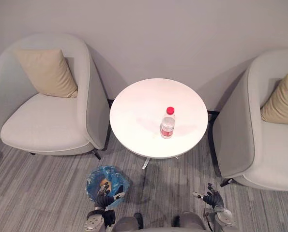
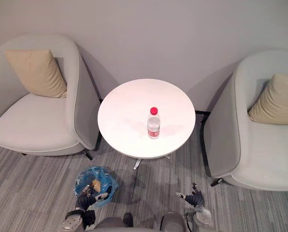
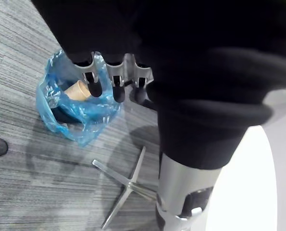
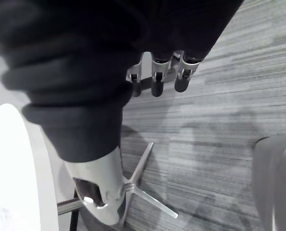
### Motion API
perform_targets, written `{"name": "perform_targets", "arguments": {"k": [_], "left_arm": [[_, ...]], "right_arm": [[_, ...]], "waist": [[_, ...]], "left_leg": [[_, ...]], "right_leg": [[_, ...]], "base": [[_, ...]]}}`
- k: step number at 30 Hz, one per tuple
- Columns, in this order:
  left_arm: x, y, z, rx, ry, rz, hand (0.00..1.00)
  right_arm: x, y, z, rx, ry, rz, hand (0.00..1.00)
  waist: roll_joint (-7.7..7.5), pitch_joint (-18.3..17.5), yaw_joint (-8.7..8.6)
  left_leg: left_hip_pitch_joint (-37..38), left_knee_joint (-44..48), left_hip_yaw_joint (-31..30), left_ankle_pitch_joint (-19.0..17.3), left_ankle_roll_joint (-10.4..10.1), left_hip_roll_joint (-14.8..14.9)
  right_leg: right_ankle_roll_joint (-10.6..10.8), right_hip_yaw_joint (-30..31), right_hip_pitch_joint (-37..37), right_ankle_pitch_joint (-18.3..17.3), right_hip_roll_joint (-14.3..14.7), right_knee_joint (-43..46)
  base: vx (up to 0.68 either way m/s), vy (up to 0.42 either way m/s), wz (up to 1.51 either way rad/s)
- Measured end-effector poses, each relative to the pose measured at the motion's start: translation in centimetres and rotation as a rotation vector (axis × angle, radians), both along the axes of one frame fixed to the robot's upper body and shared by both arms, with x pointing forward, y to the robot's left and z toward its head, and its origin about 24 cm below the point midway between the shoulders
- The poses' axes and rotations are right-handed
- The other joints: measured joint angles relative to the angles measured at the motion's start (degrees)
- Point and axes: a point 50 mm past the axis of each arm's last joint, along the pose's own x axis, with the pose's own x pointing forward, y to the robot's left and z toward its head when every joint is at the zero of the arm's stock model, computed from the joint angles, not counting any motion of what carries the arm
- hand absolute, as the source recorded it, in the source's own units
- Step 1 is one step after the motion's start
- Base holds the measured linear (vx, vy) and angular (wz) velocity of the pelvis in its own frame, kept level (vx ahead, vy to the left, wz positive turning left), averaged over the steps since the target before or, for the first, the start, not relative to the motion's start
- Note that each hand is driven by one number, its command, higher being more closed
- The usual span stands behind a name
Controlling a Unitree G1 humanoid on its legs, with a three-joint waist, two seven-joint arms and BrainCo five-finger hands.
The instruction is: Gather rubbish on tea table into small bin, then transfer packed bag to large trash can.
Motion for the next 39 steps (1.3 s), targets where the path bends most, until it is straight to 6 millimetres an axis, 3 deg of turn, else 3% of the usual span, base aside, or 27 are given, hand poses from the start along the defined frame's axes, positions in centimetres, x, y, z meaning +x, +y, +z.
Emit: {"name": "perform_targets", "arguments": {"k": [1,2,6,17,25,31,39], "left_arm": [[0.0,0.5,0.1,0.015,0.000,-0.001,0.00],[-0.1,-0.2,-0.3,-0.010,0.019,0.011,0.00],[-0.5,-1.4,-0.6,-0.051,0.028,0.021,0.00],[-0.3,-1.3,-0.5,-0.045,0.021,0.010,0.00],[-0.3,-1.2,-0.4,-0.021,0.021,-0.034,0.00],[0.0,-1.6,-0.2,-0.027,0.001,-0.067,0.00],[-0.4,-1.5,-0.3,-0.028,0.009,-0.066,0.00]], "right_arm": [[-0.1,0.0,0.0,0.001,-0.002,-0.001,0.00],[0.0,-0.5,0.1,-0.015,-0.001,-0.002,0.00],[1.0,-1.4,1.3,-0.050,-0.065,-0.002,0.00],[2.3,-1.1,3.8,-0.114,-0.202,0.047,0.00],[4.7,-0.3,6.7,-0.137,-0.367,0.083,0.00],[7.7,1.2,9.8,-0.168,-0.532,0.182,0.00],[9.0,1.6,10.9,-0.180,-0.578,0.219,0.00]], "waist": [[-1.40,-0.2,0.03],[0.10,-0.1,0.24],[2.11,-1.3,-0.12],[1.00,-2.2,1.22],[0.76,-2.9,1.44],[0.67,-3.1,1.62],[0.50,-3.1,3.06]], "left_leg": [[0.4,0.0,-0.5,-0.5,-0.9,-1.1],[1.3,-0.3,-1.2,-1.4,-2.2,0.0],[0.9,-2.3,-2.2,-1.1,-3.8,3.2],[2.0,-4.4,-4.5,-0.6,-4.5,3.3],[2.3,-5.1,-6.0,-0.6,-4.4,2.9],[1.5,-5.7,-7.2,0.2,-4.4,2.7],[0.3,-7.2,-10.0,2.0,-4.5,2.4]], "right_leg": [[-0.3,1.2,-0.3,6.5,-0.8,-2.2],[-1.1,0.5,0.2,5.2,-0.1,-0.8],[-3.1,-1.9,3.3,6.6,3.3,-7.8],[-2.8,-4.6,8.1,8.7,4.1,-14.5],[-2.7,-6.0,9.9,9.3,4.0,-17.2],[-2.8,-7.4,10.6,10.4,3.9,-19.3],[-3.0,-10.2,10.8,11.1,3.8,-20.7]], "base": [[0.24,-0.231,0.47],[0.17,-0.169,0.26],[0.10,-0.163,0.14],[0.02,-0.007,0.13],[0.02,0.017,0.10],[-0.02,0.006,0.11],[-0.05,-0.004,0.18]]}}
